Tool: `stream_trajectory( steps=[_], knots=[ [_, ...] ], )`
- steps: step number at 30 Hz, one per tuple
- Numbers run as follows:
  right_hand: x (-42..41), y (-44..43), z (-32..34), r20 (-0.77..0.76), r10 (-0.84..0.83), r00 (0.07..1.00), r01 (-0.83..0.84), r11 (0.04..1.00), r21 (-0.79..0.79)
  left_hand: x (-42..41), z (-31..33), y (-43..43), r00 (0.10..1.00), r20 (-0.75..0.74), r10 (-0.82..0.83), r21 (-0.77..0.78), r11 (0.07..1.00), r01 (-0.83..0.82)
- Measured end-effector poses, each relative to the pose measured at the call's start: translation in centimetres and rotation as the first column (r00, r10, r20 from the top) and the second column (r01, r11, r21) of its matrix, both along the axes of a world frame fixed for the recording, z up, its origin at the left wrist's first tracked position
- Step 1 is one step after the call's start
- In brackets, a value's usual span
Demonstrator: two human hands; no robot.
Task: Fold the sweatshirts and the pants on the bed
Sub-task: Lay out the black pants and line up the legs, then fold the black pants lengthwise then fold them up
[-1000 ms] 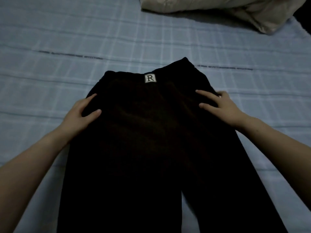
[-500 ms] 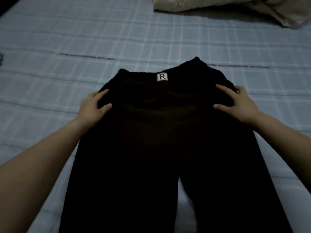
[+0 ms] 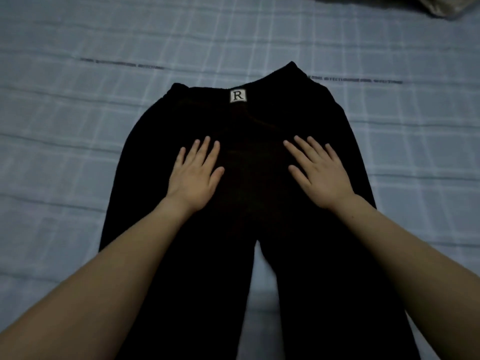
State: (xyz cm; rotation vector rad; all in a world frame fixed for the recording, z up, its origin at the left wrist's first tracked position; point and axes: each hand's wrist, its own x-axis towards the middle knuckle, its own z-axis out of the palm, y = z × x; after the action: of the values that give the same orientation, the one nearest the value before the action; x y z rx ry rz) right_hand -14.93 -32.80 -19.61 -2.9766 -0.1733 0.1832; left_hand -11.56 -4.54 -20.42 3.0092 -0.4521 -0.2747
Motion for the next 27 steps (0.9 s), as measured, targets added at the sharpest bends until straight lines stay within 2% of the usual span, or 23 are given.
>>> stream_trajectory(
  steps=[3,5,7,11,13,16,18,21,25,27],
  knots=[
    [-5.1,2.8,1.8,0.034,-0.076,0.997,0.072,0.991,0.112,-6.3,2.0,-0.9,0.998,0.061,-0.017,-0.062,0.998,0.021],
    [-10.8,3.8,1.1,0.051,0.007,0.999,-0.011,0.996,0.086,-12.3,1.2,0.8,0.997,0.065,-0.034,-0.065,0.997,0.038],
    [-14.0,2.8,-0.4,-0.007,0.066,0.998,-0.066,0.997,0.040,-15.7,-0.6,3.1,1.000,0.027,-0.012,-0.054,0.998,0.014],
    [-13.2,2.3,-0.9,-0.024,0.039,0.999,-0.038,0.999,0.023,-15.9,-1.6,3.7,0.998,0.053,0.014,-0.058,0.998,-0.011],
    [-13.6,2.7,-0.4,-0.039,0.031,0.999,-0.031,0.999,0.019,-16.0,-0.8,3.2,1.000,0.021,0.014,-0.060,0.998,-0.013],
    [-14.6,4.8,1.9,-0.067,-0.105,0.992,0.116,0.975,0.192,-16.7,0.5,4.0,0.999,-0.033,-0.011,-0.140,0.990,0.007],
    [-16.2,8.8,4.0,0.003,-0.154,0.988,0.145,0.938,0.316,-17.9,1.6,6.3,1.000,-0.017,0.022,-0.233,0.972,-0.025],
    [-20.5,17.1,5.9,0.048,-0.095,0.994,0.064,0.894,0.444,-19.6,2.9,11.2,0.992,0.023,0.127,-0.352,0.930,-0.110],
    [-24.4,28.2,5.7,-0.127,-0.039,0.991,0.097,0.862,0.498,-18.7,3.3,16.4,0.982,0.044,0.182,-0.464,0.874,-0.142],
    [-25.1,32.6,5.1,-0.209,-0.083,0.974,0.180,0.844,0.505,-17.1,3.0,18.1,0.965,-0.022,0.260,-0.568,0.791,-0.226]
  ],
)
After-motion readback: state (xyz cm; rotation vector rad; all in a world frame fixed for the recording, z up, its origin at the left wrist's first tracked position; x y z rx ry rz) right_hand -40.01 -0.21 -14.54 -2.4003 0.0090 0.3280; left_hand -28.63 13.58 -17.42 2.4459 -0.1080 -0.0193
